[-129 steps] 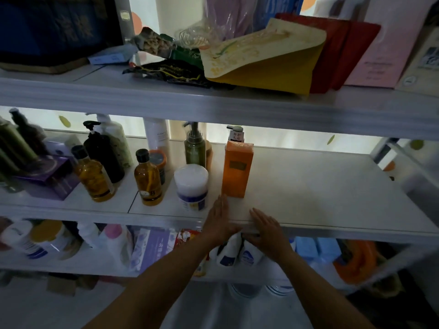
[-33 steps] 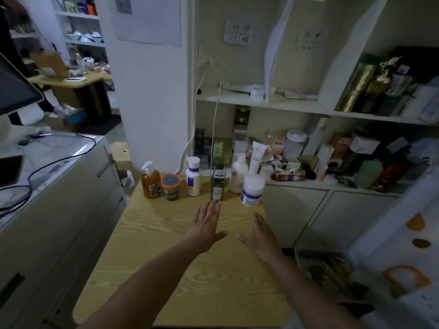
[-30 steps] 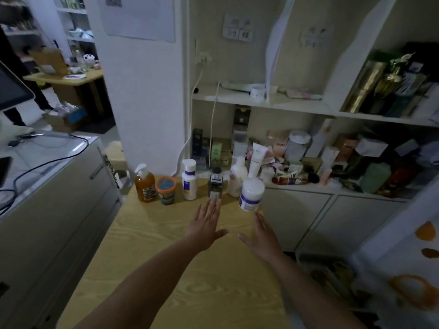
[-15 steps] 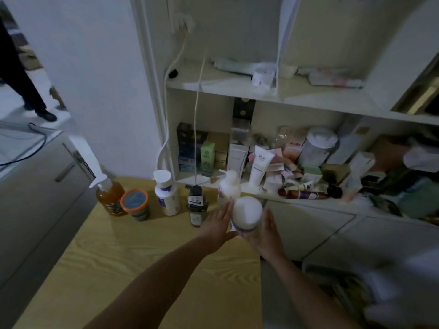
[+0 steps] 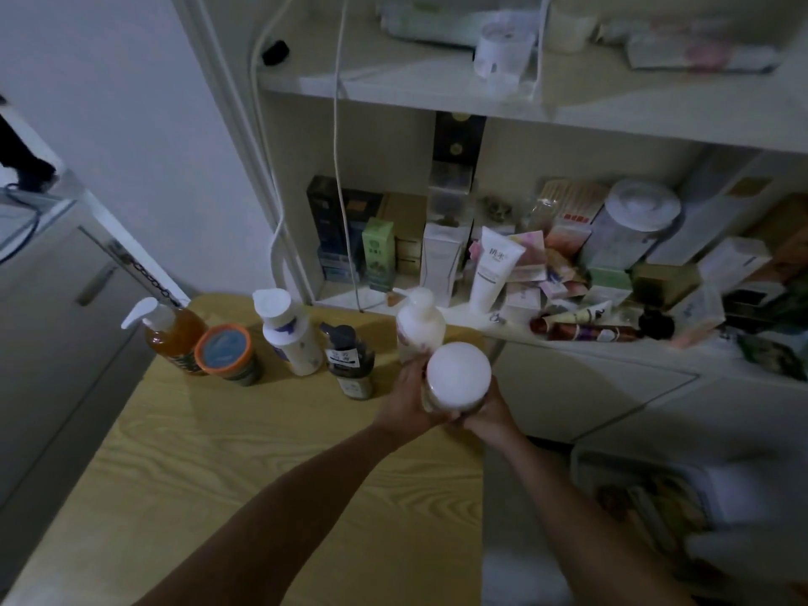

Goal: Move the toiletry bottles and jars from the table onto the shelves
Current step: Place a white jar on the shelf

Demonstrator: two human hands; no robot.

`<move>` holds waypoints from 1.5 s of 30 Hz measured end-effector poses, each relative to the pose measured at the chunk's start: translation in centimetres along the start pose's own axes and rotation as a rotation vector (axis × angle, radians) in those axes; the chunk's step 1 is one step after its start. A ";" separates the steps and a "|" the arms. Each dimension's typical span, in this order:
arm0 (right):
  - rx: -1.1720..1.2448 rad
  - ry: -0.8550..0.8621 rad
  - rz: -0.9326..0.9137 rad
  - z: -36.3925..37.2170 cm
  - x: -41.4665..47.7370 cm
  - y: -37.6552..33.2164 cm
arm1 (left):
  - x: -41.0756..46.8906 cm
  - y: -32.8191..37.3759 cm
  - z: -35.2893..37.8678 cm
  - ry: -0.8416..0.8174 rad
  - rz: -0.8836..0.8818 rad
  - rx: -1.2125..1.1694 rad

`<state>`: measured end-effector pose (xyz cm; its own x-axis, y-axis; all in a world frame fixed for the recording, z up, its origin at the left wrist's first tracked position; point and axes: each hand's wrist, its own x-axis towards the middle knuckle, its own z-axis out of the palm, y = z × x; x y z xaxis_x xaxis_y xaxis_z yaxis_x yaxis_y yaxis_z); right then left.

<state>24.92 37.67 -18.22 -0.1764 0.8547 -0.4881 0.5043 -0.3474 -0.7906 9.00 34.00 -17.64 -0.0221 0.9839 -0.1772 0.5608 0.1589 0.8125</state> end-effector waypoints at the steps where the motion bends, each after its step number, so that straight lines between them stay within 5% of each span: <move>1: 0.014 0.004 0.010 0.0 0.0 0.1 | 0.1 0.2 0.1 -0.002 0.000 -0.006; 7: 0.220 0.028 0.044 0.0 -1.4 -0.5 | -0.3 0.4 0.3 -0.039 -0.034 -0.075; 22: 0.272 0.037 0.065 2.2 -12.9 -1.0 | -8.2 3.2 -3.1 -0.283 -0.016 -0.468; 30: 0.445 0.271 0.052 4.9 -26.4 0.7 | -15.1 5.8 -2.2 -0.506 0.066 -0.358; 45: 0.577 0.934 0.097 8.1 -52.2 8.4 | -33.4 15.0 6.4 -1.287 0.474 -0.119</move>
<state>31.58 -12.99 -2.38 0.6742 0.6842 -0.2782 -0.0324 -0.3490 -0.9366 23.46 3.03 -3.10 0.9610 0.1867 -0.2039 0.2246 -0.0976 0.9695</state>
